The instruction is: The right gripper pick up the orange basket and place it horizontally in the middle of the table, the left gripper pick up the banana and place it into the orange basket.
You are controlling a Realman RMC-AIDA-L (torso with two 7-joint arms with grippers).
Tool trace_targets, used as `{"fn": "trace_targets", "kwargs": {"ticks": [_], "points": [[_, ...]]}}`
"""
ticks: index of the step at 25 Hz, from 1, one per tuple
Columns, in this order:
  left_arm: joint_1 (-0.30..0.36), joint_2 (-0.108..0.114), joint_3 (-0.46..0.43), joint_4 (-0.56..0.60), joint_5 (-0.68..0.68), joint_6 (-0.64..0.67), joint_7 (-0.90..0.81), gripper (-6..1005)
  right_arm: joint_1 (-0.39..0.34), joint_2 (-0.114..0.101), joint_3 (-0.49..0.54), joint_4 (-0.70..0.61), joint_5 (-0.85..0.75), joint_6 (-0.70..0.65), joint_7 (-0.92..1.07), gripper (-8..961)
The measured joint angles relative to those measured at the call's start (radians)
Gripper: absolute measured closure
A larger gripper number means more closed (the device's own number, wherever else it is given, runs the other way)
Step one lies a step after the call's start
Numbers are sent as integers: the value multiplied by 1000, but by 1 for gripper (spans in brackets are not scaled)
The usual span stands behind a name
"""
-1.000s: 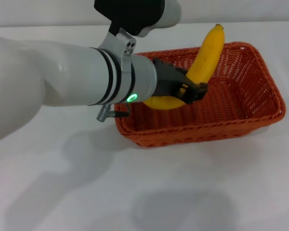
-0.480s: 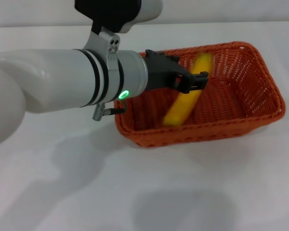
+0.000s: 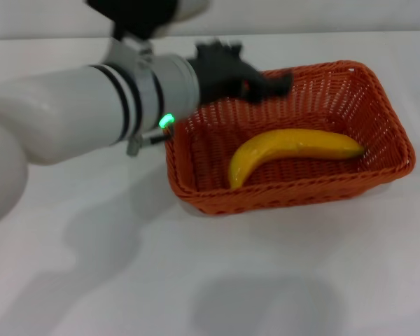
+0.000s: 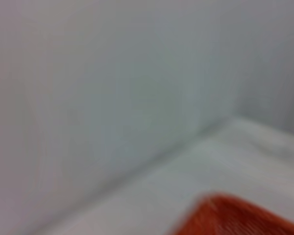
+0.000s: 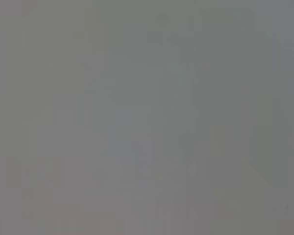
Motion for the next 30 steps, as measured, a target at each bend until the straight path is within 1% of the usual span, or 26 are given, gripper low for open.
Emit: {"fn": "trace_targets", "kwargs": {"ticks": [1, 4, 6, 7, 8, 11, 13, 14, 15, 16, 18, 21, 23, 24, 28, 30], "points": [[30, 0, -2, 1, 1, -74, 21, 123, -1, 0, 0, 0, 0, 0, 0, 152], [121, 0, 11, -9, 0, -352, 88, 125, -4, 1, 2, 0, 0, 0, 0, 152], [185, -1, 44, -50, -2, -586, 143, 125, -5, 2, 1, 2, 0, 0, 0, 152], [208, -1, 64, -84, -5, -721, 161, 126, -6, 2, 1, 3, 0, 0, 0, 152], [225, 0, 83, -114, -7, -827, 172, 126, -7, 2, 0, 5, 0, 0, 0, 152], [254, 0, 125, -236, -8, -1119, 180, 126, -20, 3, -4, 5, 0, 4, 1, 152], [259, -1, 143, -331, -13, -1273, 180, 126, -30, 9, -6, 3, 0, 17, 4, 152], [259, -2, 160, -400, -19, -1389, 179, 126, -33, 12, -5, 4, 0, 24, 4, 152], [244, -3, 196, -526, -54, -1579, 174, 127, -37, 13, -3, 5, 0, 35, 2, 152], [244, -3, 196, -526, -54, -1579, 174, 127, -40, 15, -2, 7, 0, 44, 0, 152], [219, -6, 243, -652, -132, -1759, 177, 127, -47, 23, 3, 10, 0, 61, -12, 152], [192, -8, 305, -769, -300, -1941, 233, 127, -50, 33, 6, 10, 3, 72, -39, 152], [183, -8, 342, -805, -415, -2005, 319, 128, -54, 40, 13, 10, 20, 88, -61, 152], [180, -8, 355, -818, -451, -2025, 358, 128, -56, 41, 16, 10, 32, 95, -68, 152], [181, -9, 374, -849, -554, -2106, 510, 128, -56, 42, 26, 12, 65, 92, -76, 152], [191, -7, 375, -851, -588, -2130, 523, 129, -53, 42, 44, 13, 67, 82, -75, 152]]}}
